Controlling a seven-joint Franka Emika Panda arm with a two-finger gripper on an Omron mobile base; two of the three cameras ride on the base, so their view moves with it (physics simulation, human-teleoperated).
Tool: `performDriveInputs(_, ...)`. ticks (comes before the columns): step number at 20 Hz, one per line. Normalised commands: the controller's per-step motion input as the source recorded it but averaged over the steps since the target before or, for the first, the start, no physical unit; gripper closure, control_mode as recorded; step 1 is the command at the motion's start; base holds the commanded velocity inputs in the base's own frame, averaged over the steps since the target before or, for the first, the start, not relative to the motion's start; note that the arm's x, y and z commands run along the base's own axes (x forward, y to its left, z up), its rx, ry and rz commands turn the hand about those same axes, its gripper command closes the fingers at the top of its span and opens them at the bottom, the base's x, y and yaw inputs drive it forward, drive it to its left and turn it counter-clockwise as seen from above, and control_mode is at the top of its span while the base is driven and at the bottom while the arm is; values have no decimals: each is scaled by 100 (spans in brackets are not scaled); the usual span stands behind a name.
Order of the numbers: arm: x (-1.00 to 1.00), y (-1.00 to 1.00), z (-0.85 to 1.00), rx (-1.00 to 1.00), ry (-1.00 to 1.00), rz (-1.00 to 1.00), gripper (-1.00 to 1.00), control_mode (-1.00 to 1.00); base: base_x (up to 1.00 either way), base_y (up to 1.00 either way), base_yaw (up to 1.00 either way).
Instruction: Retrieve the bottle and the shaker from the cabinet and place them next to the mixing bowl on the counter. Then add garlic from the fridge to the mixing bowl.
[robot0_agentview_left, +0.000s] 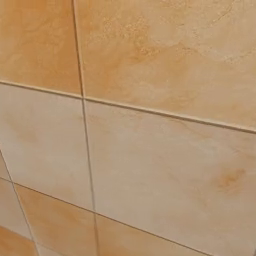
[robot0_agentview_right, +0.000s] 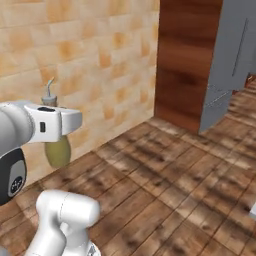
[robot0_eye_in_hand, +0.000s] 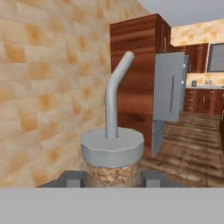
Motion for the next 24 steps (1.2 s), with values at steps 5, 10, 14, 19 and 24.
performDriveInputs(5, 0, 0, 0, 0, 0, 0, 100, 100, 66, 0, -64)
performDriveInputs(10, 0, 0, 0, 0, 0, 0, 100, 100, 66, 3, -68)
performDriveInputs(14, 0, 0, 0, 0, 0, 0, 100, 100, 54, 18, -74)
performDriveInputs(19, 0, 0, 0, 0, 0, 0, 100, 100, 65, 48, -61)
performDriveInputs(24, 0, 0, 0, 0, 0, 0, 100, 100, 53, 58, -57)
